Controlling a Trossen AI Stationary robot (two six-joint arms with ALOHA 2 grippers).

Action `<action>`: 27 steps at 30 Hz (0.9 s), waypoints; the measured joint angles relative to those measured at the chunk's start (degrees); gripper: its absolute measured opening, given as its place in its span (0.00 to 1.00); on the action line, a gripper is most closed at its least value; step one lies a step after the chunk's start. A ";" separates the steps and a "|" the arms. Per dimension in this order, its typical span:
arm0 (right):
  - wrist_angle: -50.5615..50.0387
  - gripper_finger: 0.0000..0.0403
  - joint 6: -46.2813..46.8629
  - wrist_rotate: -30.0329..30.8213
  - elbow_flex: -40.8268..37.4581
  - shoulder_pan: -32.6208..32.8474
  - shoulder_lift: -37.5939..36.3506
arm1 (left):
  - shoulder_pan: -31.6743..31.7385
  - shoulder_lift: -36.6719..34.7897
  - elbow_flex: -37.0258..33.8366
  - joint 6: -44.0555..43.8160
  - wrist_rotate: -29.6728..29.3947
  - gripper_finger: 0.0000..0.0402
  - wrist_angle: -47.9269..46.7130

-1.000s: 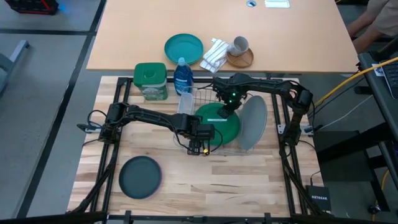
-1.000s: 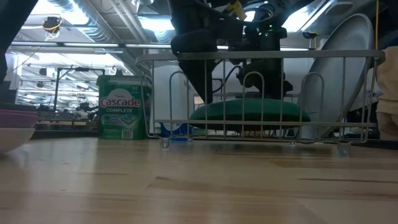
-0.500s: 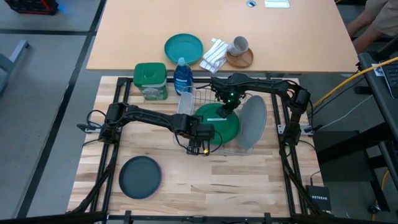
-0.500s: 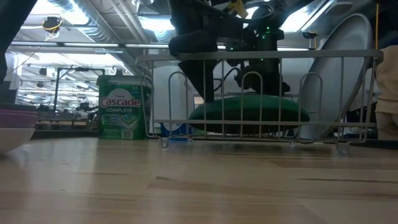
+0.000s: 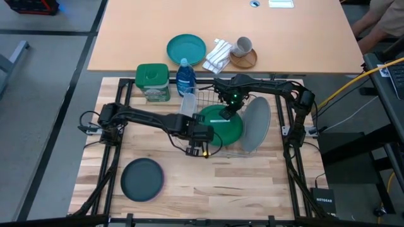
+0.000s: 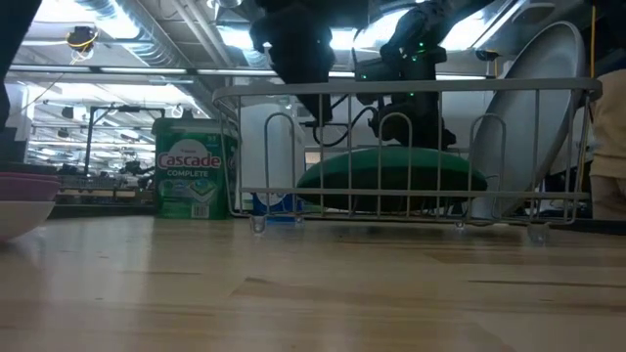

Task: Sort dishes
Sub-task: Put the green plate into the dish rack

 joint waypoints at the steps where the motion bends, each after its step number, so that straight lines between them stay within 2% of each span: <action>1: 0.01 0.37 -0.02 0.00 0.00 0.00 0.00 | -0.28 -0.26 0.01 1.39 0.03 0.32 -0.41; 8: -0.01 0.37 -0.02 0.04 0.00 0.00 -0.01 | -0.51 -0.07 0.02 13.90 0.09 0.33 -1.07; 21: -0.01 0.37 -0.04 0.05 0.00 0.00 0.00 | 5.20 -0.07 0.13 42.56 0.09 0.33 -0.72; 24: 0.01 0.37 -0.05 0.06 0.00 0.00 0.00 | 6.22 -0.07 0.13 47.51 2.29 0.33 -0.73; 27: 0.01 0.37 -0.05 0.06 -0.01 0.00 0.00 | 6.88 -0.07 0.13 48.82 5.97 0.33 -0.75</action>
